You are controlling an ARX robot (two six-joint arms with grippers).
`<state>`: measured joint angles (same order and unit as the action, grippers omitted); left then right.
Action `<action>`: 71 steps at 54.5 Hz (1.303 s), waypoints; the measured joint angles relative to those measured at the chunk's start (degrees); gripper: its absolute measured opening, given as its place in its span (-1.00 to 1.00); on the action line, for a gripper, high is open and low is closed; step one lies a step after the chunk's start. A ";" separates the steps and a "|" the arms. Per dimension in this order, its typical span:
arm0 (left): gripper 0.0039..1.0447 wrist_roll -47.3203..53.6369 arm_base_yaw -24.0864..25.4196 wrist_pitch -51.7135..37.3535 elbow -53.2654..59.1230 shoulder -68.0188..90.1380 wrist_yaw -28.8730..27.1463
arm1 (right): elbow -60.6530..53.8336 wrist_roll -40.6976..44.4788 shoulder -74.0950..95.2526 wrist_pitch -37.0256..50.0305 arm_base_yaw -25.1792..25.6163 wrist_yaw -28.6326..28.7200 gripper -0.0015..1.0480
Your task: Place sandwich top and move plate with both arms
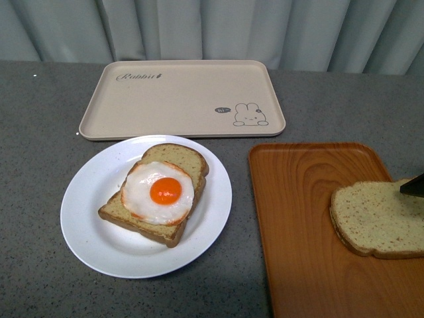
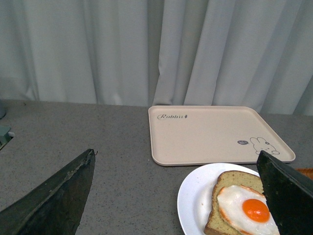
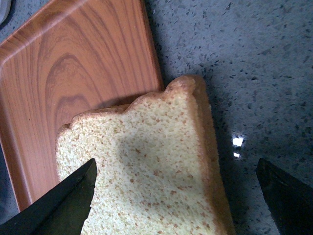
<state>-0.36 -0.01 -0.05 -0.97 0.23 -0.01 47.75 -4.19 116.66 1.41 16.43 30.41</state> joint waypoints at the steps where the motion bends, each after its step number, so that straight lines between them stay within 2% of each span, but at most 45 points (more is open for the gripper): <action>1: 0.88 0.00 0.00 0.00 0.00 0.00 0.00 | 0.11 0.00 0.15 0.00 -0.15 -0.02 0.83; 10: 0.88 0.02 0.00 0.00 0.00 0.00 0.00 | 0.33 -0.07 0.68 0.11 -1.07 -0.55 0.83; 13: 0.88 0.02 0.00 0.00 0.00 0.00 0.00 | 0.35 -0.13 0.70 0.17 -1.25 -0.72 0.75; 32: 0.88 0.00 0.00 0.00 0.00 0.00 0.00 | 0.35 0.44 0.70 0.24 -1.79 -1.38 -0.26; 47: 0.88 0.00 0.00 0.00 0.00 0.00 0.00 | 0.31 1.14 0.13 0.09 -2.25 -0.31 -0.93; 53: 0.88 0.00 0.00 0.00 0.00 0.00 0.00 | 0.09 1.55 -2.56 -0.17 -2.82 1.25 -0.96; 61: 0.88 0.00 0.00 0.00 0.00 0.00 0.00 | -0.81 1.88 -8.87 0.04 -4.87 6.43 -0.96; 71: 0.88 0.02 0.00 0.00 0.00 0.00 0.00 | -2.10 -4.98 -16.61 5.09 -10.49 12.52 -0.96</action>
<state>-0.34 -0.01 -0.05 -0.97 0.23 -0.01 45.65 -9.17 100.05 6.50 5.93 42.94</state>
